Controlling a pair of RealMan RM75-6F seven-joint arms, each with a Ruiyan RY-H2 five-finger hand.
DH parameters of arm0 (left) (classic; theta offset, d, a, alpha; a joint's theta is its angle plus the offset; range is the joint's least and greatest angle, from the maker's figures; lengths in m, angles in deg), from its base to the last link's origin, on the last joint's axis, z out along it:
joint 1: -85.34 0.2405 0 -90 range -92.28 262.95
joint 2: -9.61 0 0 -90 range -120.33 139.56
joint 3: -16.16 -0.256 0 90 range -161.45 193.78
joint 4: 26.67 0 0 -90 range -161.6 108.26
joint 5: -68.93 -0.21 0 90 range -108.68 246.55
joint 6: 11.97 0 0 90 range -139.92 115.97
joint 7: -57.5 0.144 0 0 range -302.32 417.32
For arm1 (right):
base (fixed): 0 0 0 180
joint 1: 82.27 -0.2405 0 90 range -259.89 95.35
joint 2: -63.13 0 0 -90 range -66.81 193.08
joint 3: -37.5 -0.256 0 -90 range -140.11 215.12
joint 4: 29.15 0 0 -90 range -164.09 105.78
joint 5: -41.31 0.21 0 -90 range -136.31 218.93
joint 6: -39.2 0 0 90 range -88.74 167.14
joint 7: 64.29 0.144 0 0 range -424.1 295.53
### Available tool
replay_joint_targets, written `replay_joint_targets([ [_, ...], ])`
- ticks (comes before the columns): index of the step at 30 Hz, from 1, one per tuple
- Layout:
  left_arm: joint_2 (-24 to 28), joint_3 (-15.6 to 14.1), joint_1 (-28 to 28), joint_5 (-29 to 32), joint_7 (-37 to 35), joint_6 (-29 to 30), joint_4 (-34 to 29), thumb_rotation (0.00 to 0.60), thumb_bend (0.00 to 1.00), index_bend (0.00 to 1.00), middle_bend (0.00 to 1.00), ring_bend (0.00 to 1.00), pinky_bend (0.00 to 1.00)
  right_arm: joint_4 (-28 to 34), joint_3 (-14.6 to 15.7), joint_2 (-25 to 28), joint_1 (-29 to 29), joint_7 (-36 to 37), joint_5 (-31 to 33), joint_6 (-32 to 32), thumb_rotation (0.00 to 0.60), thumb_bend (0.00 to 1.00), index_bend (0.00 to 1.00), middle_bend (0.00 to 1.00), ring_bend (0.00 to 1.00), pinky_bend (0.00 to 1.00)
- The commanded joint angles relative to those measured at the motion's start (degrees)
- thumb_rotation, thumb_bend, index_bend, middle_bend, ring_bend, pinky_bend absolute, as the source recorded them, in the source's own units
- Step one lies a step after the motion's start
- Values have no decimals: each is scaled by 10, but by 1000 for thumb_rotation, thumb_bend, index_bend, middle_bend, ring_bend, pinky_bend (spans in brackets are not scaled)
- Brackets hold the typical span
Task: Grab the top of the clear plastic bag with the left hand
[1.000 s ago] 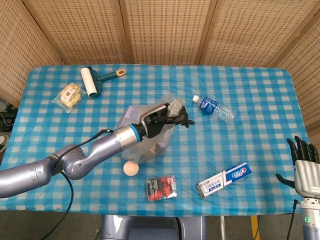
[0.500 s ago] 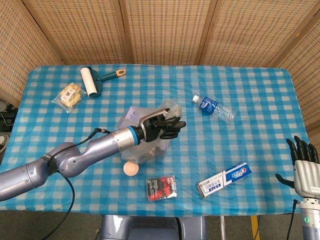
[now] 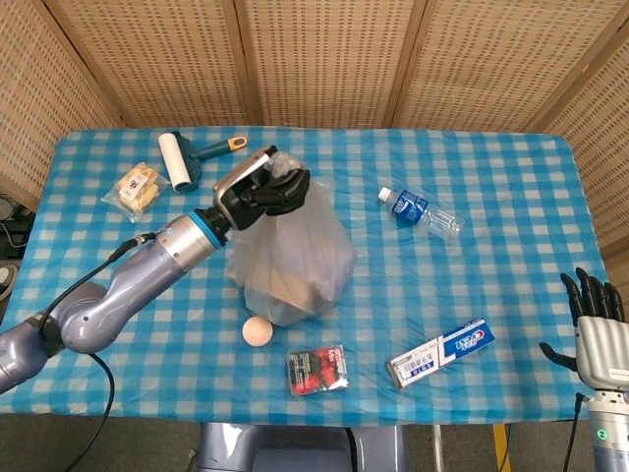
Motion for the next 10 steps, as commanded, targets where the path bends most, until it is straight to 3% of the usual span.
replay_joint_targets([
  [1, 29, 11, 14, 27, 18, 34, -24, 600, 1000, 1000, 1000, 971, 1000, 1, 1, -1, 0, -2, -1, 0, 600, 0, 0, 0, 0, 0],
  [10, 97, 40, 22, 83, 31, 75, -68, 600, 1000, 1000, 1000, 971, 1000, 6, 2, -1, 1, -6, -6, 4, 600, 0, 0, 0, 0, 0],
])
